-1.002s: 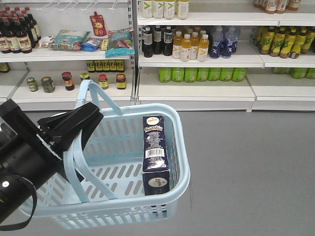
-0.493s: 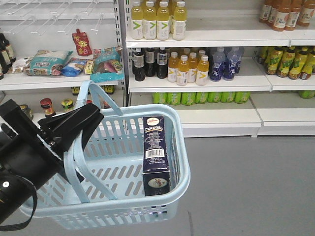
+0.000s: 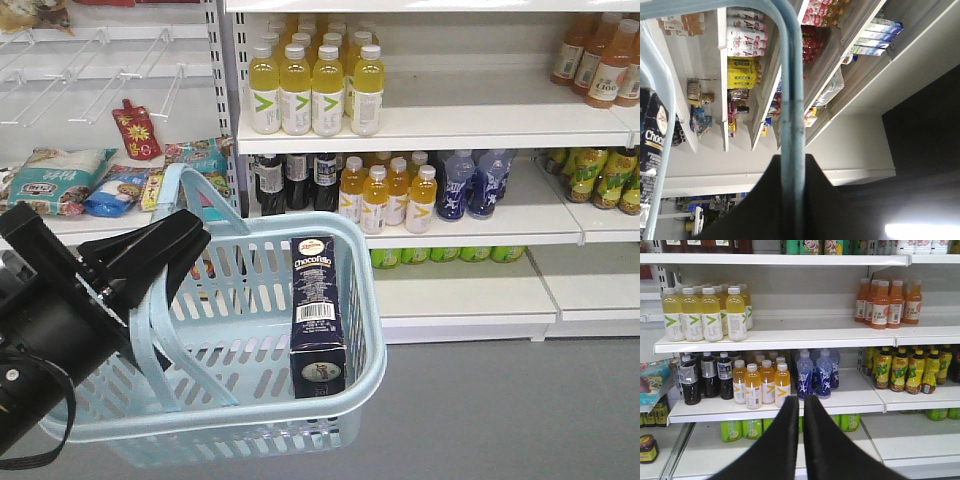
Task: Left arm holds basket, right arm returns cookies
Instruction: 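Drive up to the shelves and turn along them, basket held in left gripper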
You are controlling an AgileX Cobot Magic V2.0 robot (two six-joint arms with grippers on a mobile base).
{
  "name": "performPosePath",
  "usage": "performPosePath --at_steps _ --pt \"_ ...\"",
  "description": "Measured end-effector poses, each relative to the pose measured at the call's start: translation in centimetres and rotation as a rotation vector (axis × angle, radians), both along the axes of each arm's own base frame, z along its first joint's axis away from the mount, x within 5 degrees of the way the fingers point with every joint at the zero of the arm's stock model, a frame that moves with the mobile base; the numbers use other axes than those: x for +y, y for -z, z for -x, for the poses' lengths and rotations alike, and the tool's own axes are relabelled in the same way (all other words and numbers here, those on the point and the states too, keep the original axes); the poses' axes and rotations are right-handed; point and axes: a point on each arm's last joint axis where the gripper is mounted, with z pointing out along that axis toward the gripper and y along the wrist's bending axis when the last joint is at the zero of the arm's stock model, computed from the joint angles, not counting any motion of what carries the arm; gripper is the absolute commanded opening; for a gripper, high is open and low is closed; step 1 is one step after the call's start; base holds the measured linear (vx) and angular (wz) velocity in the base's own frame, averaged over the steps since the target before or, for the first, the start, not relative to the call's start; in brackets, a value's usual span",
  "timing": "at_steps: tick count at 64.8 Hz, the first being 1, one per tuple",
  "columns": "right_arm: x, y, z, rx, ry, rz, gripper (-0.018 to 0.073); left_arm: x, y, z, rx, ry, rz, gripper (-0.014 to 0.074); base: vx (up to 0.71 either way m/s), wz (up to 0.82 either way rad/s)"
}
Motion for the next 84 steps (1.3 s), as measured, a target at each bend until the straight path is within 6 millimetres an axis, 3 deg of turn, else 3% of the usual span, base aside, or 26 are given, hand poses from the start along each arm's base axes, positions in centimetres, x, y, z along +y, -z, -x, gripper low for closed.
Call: performPosePath --at_steps 50,84 --pt "0.0 0.0 0.0 0.0 0.0 0.0 -0.0006 0.0 0.0 0.0 0.0 0.0 0.0 -0.0003 0.42 -0.01" --pt "0.0 0.0 0.0 0.0 0.0 0.0 -0.0006 0.0 0.0 0.0 0.0 -0.001 0.001 -0.0003 0.24 -0.01"
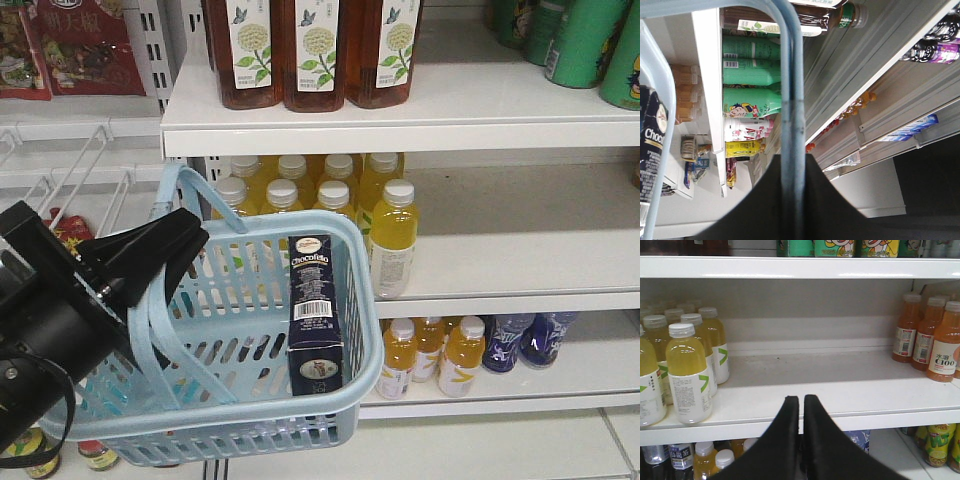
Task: Left arm holds basket, right arm returns cookies
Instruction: 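Drive up to the shelves and turn along them, basket held in left gripper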
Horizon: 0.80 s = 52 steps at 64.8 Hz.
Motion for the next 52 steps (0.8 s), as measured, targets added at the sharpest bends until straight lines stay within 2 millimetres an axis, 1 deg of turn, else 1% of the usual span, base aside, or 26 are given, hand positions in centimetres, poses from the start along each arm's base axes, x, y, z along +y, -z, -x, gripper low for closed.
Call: performPosePath --at_steps 31,52 --pt "0.0 0.0 0.0 0.0 0.0 0.0 -0.0006 0.0 0.0 0.0 0.0 0.0 0.0 -0.0003 -0.01 -0.06" --pt "0.0 0.0 0.0 0.0 0.0 0.0 -0.0006 0.0 0.0 0.0 0.0 0.0 0.0 -0.0003 -0.04 -0.25"
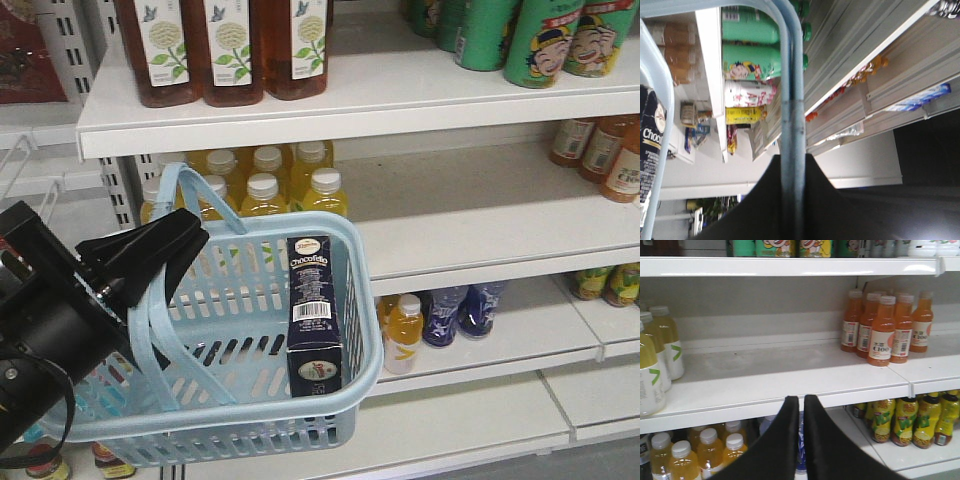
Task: Left arm holds basket, right arm returns cookies
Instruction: 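Drive up to the shelves and turn along them, basket held in left gripper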
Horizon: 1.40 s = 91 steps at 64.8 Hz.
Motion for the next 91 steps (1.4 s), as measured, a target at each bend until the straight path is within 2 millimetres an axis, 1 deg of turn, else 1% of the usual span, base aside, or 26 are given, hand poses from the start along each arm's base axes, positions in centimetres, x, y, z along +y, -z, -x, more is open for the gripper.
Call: performPosePath --at_steps 46,91 --pt "0.0 0.0 0.0 0.0 0.0 0.0 -0.0006 0.0 0.0 0.0 0.0 0.0 0.0 -0.0003 -0.08 -0.47" --pt "0.0 0.0 0.0 0.0 0.0 0.0 -0.0006 0.0 0.0 0.0 0.0 0.0 0.0 -0.0003 -0.05 -0.54"
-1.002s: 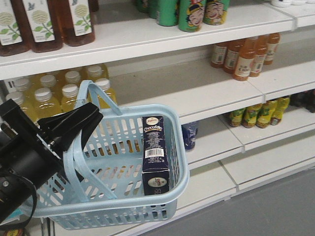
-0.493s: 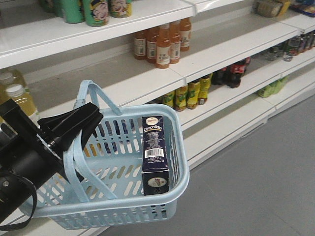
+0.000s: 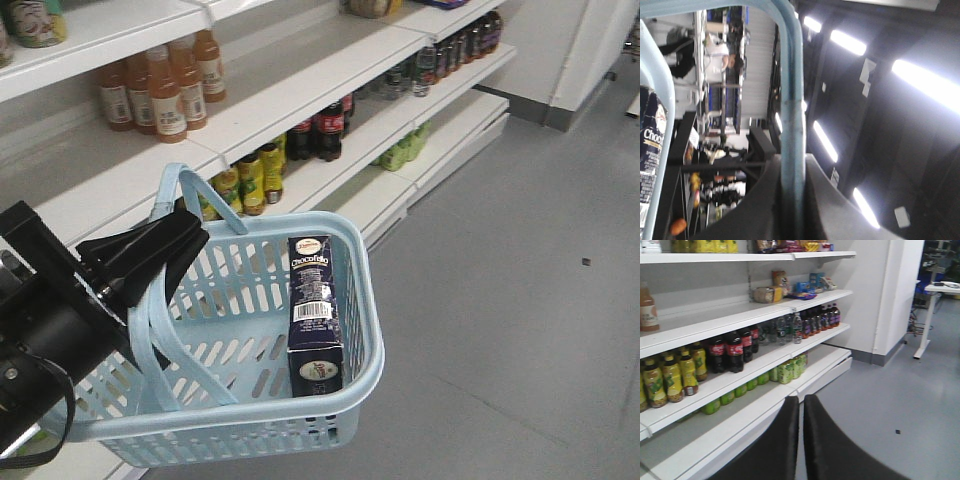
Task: Left arm holds basket, right arm returns cookies
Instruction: 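Drive up to the shelves and turn along them, basket held in left gripper, then drive the base across the room holding the basket in the left gripper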
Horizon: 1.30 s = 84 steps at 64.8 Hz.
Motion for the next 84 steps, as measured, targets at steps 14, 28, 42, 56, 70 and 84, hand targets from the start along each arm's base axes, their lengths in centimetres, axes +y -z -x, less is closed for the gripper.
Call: performPosePath --at_steps 14,28,42,56,70,84 --pt "0.0 0.0 0.0 0.0 0.0 0.0 -0.0006 0.0 0.0 0.0 0.0 0.0 0.0 -0.0003 -0.02 -0.6" --pt "0.0 0.0 0.0 0.0 0.0 0.0 -0.0006 0.0 0.0 0.0 0.0 0.0 0.0 -0.0003 0.01 -0.57" --pt "0.0 0.0 0.0 0.0 0.0 0.0 -0.0006 0.0 0.0 0.0 0.0 0.0 0.0 -0.0003 0.03 -0.52" --pt "0.0 0.0 0.0 0.0 0.0 0.0 -0.0006 0.0 0.0 0.0 0.0 0.0 0.0 -0.0003 0.05 -0.44" --pt "0.0 0.0 0.0 0.0 0.0 0.0 -0.0006 0.0 0.0 0.0 0.0 0.0 0.0 -0.0003 0.07 -0.28" --pt "0.0 0.0 0.0 0.0 0.0 0.0 -0.0006 0.0 0.0 0.0 0.0 0.0 0.0 -0.0003 0.09 -0.26"
